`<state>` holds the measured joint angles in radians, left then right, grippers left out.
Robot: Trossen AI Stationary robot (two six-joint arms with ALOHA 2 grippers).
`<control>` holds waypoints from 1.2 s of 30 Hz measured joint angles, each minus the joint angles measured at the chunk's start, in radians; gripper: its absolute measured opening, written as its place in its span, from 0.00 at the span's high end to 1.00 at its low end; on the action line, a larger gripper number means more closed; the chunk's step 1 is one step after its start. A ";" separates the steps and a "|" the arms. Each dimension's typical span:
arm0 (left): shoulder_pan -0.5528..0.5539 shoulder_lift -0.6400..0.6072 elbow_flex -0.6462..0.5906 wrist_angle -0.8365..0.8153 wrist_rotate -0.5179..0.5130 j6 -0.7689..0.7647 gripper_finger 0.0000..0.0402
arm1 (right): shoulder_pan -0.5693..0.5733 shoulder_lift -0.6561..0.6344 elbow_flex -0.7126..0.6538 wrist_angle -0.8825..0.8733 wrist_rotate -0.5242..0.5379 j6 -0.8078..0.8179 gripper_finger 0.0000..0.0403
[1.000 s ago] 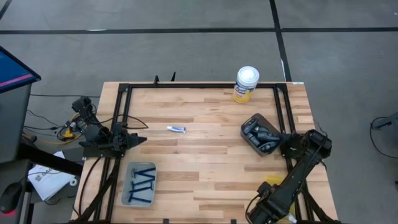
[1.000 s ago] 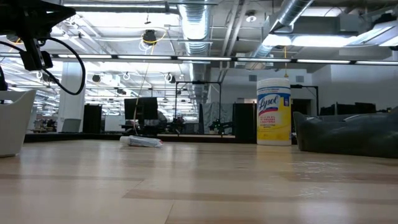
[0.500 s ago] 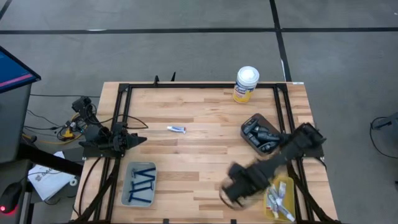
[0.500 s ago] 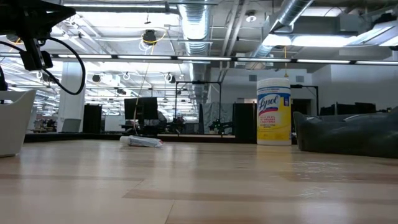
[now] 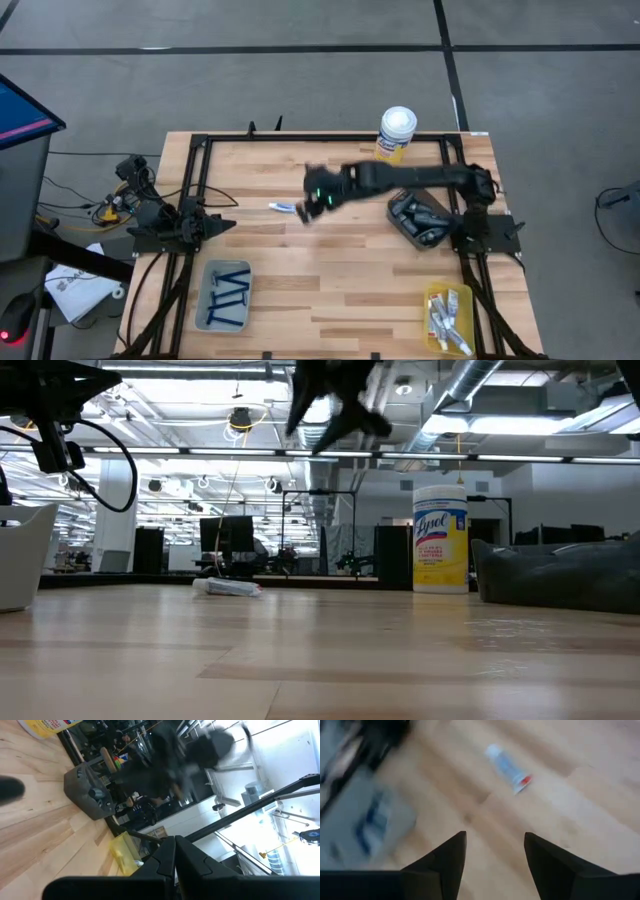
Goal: Pick & Place Travel size toiletries
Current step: Put the white toothpaste tube into the yellow bin
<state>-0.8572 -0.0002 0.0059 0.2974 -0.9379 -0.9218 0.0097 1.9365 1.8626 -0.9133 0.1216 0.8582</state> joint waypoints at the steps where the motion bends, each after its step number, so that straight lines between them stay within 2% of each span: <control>1: 0.000 0.000 0.000 0.000 0.000 0.000 1.00 | -0.035 0.000 -0.013 0.020 -0.011 0.029 0.53; 4: 0.000 0.000 0.000 0.000 0.000 0.000 1.00 | -0.117 -0.001 -0.056 0.109 -0.016 0.053 0.53; 9: 0.000 0.000 0.000 0.000 0.000 0.000 1.00 | -0.164 -0.001 -0.120 0.257 -0.023 0.075 0.53; 16: 0.000 0.000 0.000 0.000 0.000 0.000 1.00 | -0.170 0.044 -0.139 0.241 0.010 0.105 0.51; 18: 0.000 0.000 0.000 0.000 0.000 0.000 1.00 | -0.167 0.090 -0.123 0.301 0.010 0.131 0.50; 20: 0.000 0.000 0.000 0.000 0.000 0.000 1.00 | -0.164 0.113 -0.133 0.253 0.008 0.144 0.48; 22: 0.000 0.000 0.000 0.000 0.000 0.000 1.00 | -0.156 0.165 -0.122 0.344 0.009 0.176 0.46; 24: 0.000 0.000 0.000 0.003 -0.001 0.000 1.00 | -0.155 0.185 -0.131 0.302 0.009 0.188 0.45; 25: 0.000 0.000 0.000 0.004 0.000 0.000 1.00 | -0.154 0.206 -0.128 0.346 0.009 0.195 0.45; 36: 0.000 0.000 0.000 0.019 0.011 0.000 1.00 | -0.144 0.345 -0.062 0.387 -0.056 0.209 0.44</control>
<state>-0.8574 -0.0002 0.0059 0.3163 -0.9272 -0.9218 -0.1345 2.2813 1.8002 -0.5262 0.0652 1.0668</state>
